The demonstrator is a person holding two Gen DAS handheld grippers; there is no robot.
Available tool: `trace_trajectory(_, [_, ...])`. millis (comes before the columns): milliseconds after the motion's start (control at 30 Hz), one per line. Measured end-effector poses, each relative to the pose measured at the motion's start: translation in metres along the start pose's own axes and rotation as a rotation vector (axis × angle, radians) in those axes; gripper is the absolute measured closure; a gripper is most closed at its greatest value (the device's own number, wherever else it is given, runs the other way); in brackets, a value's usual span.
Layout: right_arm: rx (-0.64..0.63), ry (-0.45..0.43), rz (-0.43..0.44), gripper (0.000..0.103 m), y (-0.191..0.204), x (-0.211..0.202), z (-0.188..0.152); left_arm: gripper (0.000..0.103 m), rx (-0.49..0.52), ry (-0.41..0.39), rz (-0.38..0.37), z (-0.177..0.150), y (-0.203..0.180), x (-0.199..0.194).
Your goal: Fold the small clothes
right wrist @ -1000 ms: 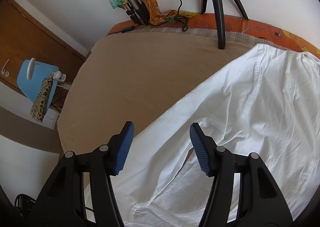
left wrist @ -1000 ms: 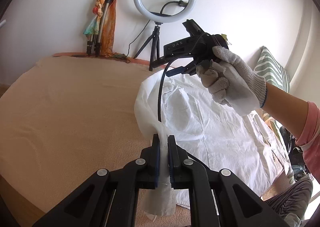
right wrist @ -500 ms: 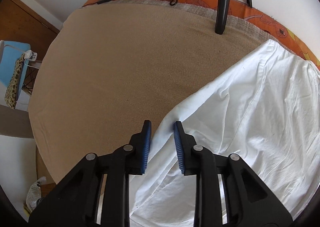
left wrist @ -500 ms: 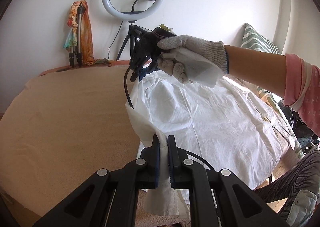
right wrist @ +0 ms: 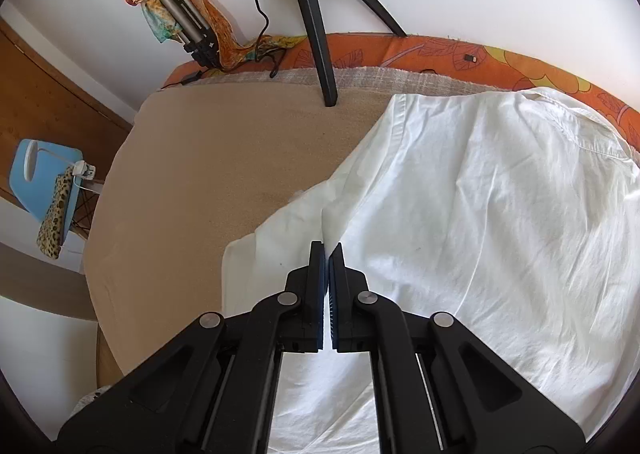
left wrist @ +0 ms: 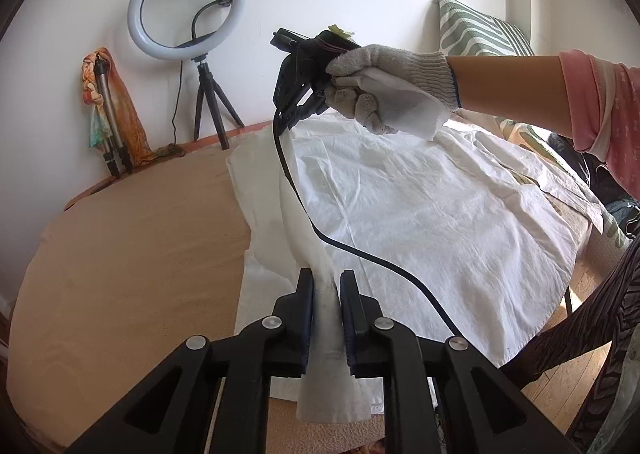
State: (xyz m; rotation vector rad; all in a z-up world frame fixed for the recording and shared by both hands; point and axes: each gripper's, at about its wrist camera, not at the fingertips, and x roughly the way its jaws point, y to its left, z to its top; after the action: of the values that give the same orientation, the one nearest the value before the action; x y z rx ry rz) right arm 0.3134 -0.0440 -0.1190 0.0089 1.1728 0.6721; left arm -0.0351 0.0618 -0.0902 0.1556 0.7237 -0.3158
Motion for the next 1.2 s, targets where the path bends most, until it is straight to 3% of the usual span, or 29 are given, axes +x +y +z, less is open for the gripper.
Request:
trace_trajectory(67, [0.021,0.014,-0.032,0.1,-0.016,0.005,-0.011,0.072,0.03,0.025,-0.034,-0.004,-0.011,0.003])
trace_trajectory(200, [0.052,0.045,-0.064,0.096,-0.039,0.011,-0.023,0.072,0.024,0.048,-0.066,-0.01,-0.015,0.0])
trace_trajectory(267, [0.03,0.034,-0.089,0.074,-0.039,0.001,-0.031,0.072,-0.001,0.039,-0.086,-0.012,-0.01,-0.007])
trace_trajectory(333, [-0.011,0.011,-0.126,0.065,-0.037,-0.011,-0.038,0.072,-0.011,0.016,-0.099,-0.012,-0.005,-0.015])
trace_trajectory(433, [-0.064,-0.014,-0.17,0.065,-0.036,-0.032,-0.048,0.072,-0.024,0.0,-0.09,-0.013,0.003,-0.023])
trace_trajectory(633, [-0.036,-0.076,-0.082,0.065,-0.041,-0.084,-0.077,0.073,-0.145,0.056,-0.109,-0.02,0.025,-0.013])
trace_trajectory(767, [-0.031,-0.144,0.021,0.065,-0.036,-0.125,-0.109,0.073,-0.155,0.048,-0.093,-0.02,0.027,-0.015])
trace_trajectory(867, [-0.055,-0.168,0.031,0.065,-0.023,-0.144,-0.136,0.072,-0.198,0.102,-0.112,-0.023,0.029,-0.003])
trace_trajectory(1100, [-0.025,-0.126,0.112,0.065,0.006,-0.124,-0.196,0.068,-0.33,0.255,-0.155,-0.038,0.024,0.036])
trace_trajectory(1200, [-0.037,-0.068,0.135,0.065,0.024,-0.099,-0.218,0.068,-0.339,0.288,-0.134,-0.042,0.019,0.046])
